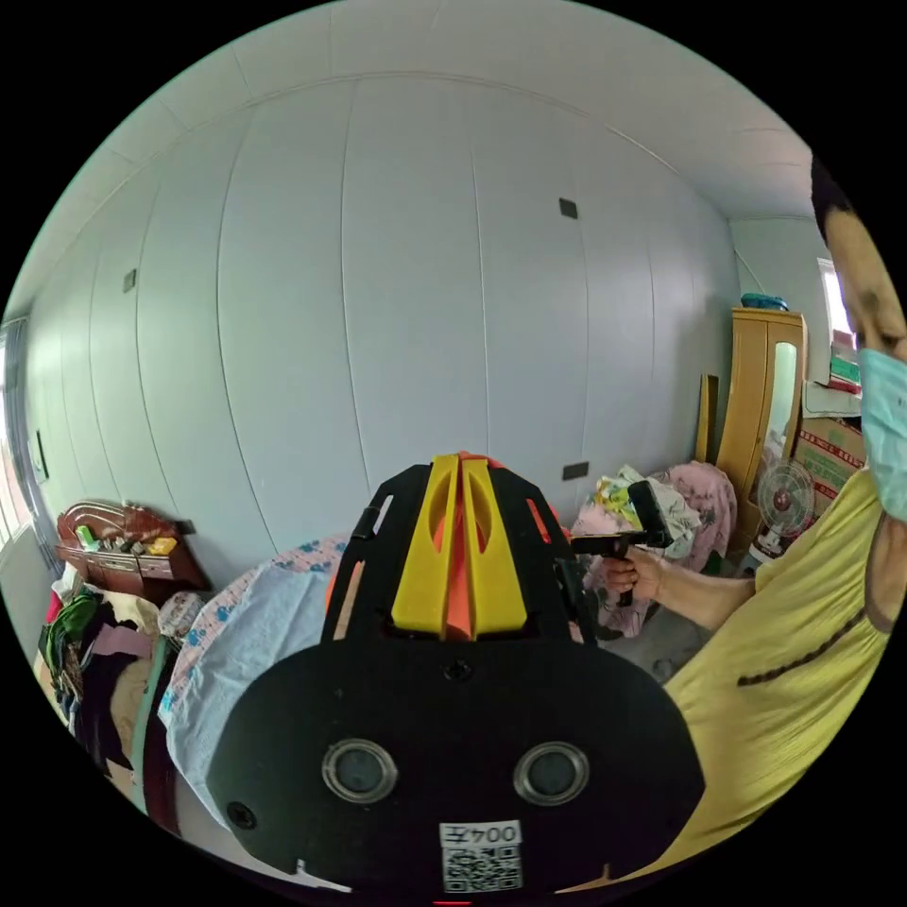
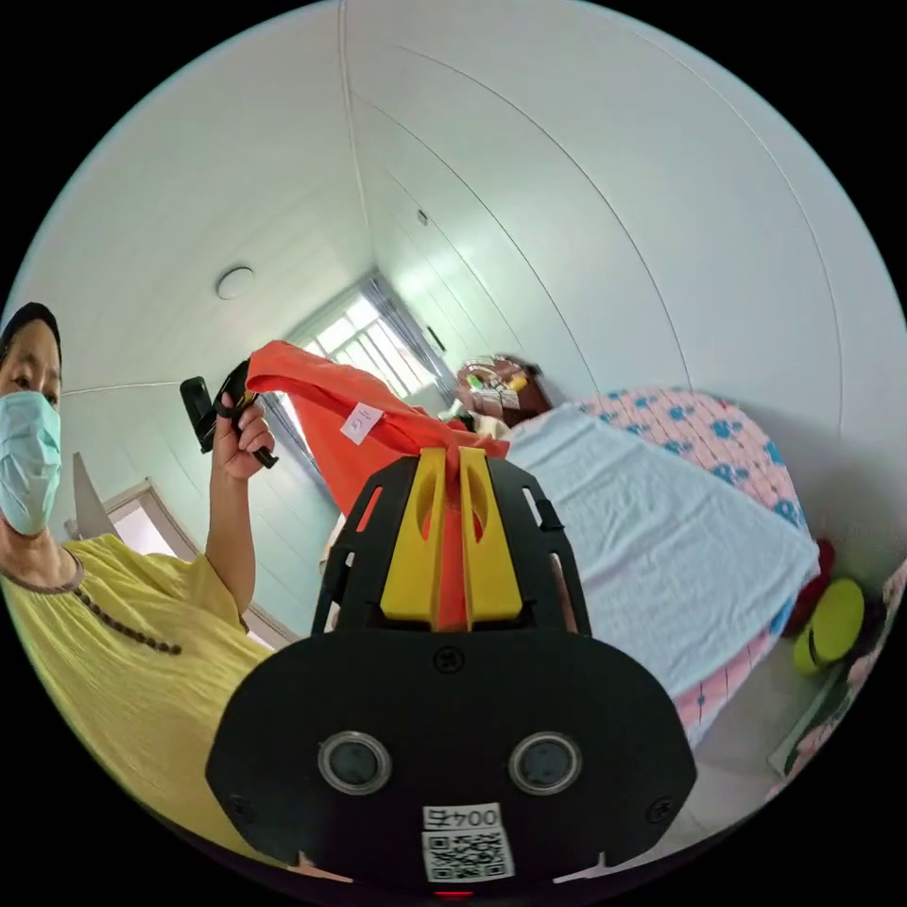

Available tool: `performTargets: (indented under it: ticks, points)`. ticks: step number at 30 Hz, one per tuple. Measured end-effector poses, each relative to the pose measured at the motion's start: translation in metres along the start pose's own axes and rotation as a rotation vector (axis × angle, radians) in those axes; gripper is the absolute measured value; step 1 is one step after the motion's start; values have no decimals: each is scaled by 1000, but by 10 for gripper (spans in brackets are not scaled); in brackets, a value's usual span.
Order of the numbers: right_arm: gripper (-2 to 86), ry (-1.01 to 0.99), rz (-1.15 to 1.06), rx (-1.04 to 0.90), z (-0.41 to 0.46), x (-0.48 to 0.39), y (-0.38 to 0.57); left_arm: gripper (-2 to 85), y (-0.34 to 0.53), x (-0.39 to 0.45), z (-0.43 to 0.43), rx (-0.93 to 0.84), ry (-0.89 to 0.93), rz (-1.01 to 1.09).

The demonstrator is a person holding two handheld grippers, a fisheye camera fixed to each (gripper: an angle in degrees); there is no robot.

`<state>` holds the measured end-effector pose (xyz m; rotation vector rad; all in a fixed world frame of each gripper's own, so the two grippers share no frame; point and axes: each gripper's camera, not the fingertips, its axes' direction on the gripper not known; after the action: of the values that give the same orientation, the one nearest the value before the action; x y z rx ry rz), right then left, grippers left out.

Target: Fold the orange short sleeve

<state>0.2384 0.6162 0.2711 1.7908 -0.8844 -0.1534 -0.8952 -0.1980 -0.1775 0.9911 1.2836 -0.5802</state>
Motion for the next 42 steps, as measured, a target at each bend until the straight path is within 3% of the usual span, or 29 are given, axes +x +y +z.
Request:
performTargets:
  ticks: [7, 17, 23, 27, 29, 33, 35, 38, 42]
  points:
    - [125, -215, 34, 139, -4, -33, -28, 4, -110, -19, -80, 91, -20, -60]
    - [139, -376, 65, 122, 35, -47, -6, 5, -228, -40, -140, 29, -131, -64]
    - [167, -337, 6, 8, 114, -91, 6, 5, -271, -44, -157, -15, -203, -33]
    - [183, -450, 66, 25, 170, -101, 13, 5, -281, -50, -166, -40, -250, -6]
    - [175, -455, 104, 53, 185, -93, 13, 4, -282, -60, -172, -52, -263, -9]
    - [43, -351, 85, 105, 197, -64, 19, 4, -276, -101, -197, -48, -296, -75]
    - [40, -350, 74, 88, 201, -49, 20, 4, -267, -125, -207, -48, -290, -122]
    - [39, -335, 9, -26, 211, -33, 21, 4, -236, -163, -212, -85, -258, -194]
    - [40, -310, 21, -402, 263, 2, 53, 4, -147, -218, -199, -143, -148, -383]
